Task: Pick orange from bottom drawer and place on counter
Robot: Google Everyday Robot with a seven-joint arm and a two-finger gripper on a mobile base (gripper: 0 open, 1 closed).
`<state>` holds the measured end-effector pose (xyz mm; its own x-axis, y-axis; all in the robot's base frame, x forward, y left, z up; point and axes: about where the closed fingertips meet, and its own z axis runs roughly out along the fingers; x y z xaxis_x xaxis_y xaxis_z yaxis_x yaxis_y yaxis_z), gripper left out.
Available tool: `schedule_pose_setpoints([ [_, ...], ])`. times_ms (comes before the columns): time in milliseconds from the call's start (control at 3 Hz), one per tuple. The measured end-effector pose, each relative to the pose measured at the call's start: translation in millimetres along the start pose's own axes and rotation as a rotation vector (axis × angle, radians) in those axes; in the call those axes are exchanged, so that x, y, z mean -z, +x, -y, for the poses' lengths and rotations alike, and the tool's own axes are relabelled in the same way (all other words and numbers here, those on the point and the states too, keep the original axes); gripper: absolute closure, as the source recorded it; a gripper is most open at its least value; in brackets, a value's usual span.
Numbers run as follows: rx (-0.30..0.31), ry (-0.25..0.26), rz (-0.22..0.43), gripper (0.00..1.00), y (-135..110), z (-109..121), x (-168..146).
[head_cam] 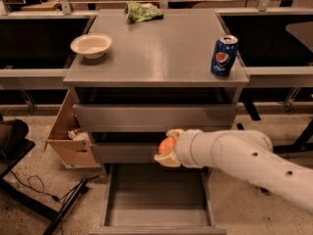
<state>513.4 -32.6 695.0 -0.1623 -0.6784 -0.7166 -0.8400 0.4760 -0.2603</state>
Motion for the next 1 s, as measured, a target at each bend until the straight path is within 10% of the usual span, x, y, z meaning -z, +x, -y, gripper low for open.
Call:
schedule_pose_setpoints([
  [667, 0.038, 0.149, 0.015, 1.00, -124, 85, 72],
  [1000, 0.033, 0.225, 0.059, 1.00, -139, 111, 87],
])
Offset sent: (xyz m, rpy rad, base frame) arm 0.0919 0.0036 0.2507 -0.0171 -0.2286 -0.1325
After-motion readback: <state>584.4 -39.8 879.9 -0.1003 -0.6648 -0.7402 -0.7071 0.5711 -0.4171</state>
